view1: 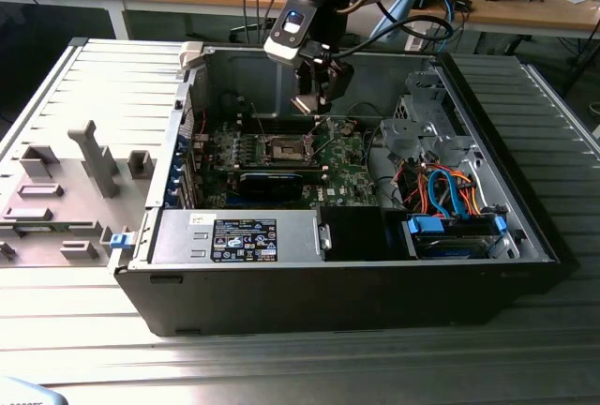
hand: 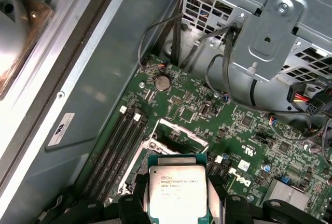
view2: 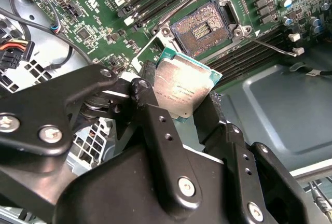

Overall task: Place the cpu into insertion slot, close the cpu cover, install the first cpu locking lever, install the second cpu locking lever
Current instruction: 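Place the cpu into insertion slot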

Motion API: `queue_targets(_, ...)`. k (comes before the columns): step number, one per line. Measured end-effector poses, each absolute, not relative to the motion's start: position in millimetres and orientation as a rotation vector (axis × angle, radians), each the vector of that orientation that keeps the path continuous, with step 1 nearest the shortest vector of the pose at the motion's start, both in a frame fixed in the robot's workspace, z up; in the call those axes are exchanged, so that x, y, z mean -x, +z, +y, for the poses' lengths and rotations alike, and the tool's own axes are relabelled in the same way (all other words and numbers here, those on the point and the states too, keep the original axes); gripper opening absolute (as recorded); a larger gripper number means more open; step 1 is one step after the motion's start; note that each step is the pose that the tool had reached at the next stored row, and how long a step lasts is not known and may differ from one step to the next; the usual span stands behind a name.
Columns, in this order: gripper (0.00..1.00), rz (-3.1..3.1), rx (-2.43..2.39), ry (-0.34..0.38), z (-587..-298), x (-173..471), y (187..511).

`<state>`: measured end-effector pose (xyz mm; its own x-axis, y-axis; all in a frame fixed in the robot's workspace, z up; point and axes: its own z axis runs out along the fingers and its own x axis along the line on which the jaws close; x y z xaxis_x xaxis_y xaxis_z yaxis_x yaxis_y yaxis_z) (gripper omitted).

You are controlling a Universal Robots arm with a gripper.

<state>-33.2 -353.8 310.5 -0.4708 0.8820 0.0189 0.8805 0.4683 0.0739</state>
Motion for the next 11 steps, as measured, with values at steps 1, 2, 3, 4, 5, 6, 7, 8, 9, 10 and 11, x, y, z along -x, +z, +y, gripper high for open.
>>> queue_targets(1, 0.54, 2.672, -1.606, 0.114, -353.8, 33.2, 310.5)
queue_targets(2, 0.54, 2.67, -1.609, 0.114, -353.8, 33.2, 310.5)
queue_targets(3, 0.54, 2.669, -1.611, 0.114, -353.8, 33.2, 310.5)
queue_targets(4, 0.54, 2.666, -1.615, 0.114, -353.8, 33.2, 310.5)
queue_targets(5, 0.54, 2.664, -1.619, 0.114, -353.8, 33.2, 310.5)
queue_targets(6, 0.54, 2.663, -1.621, 0.114, -353.8, 33.2, 310.5)
queue_targets(7, 0.54, 2.661, -1.623, 0.114, -353.8, 33.2, 310.5)
queue_targets(8, 0.54, 2.659, -1.626, 0.114, -353.8, 33.2, 310.5)
queue_targets(9, 0.54, 2.658, -1.628, 0.114, -353.8, 33.2, 310.5)
queue_targets(10, 0.54, 2.657, -1.63, 0.114, -353.8, 33.2, 310.5)
queue_targets(11, 0.54, 2.655, -1.632, 0.114, -353.8, 33.2, 310.5)
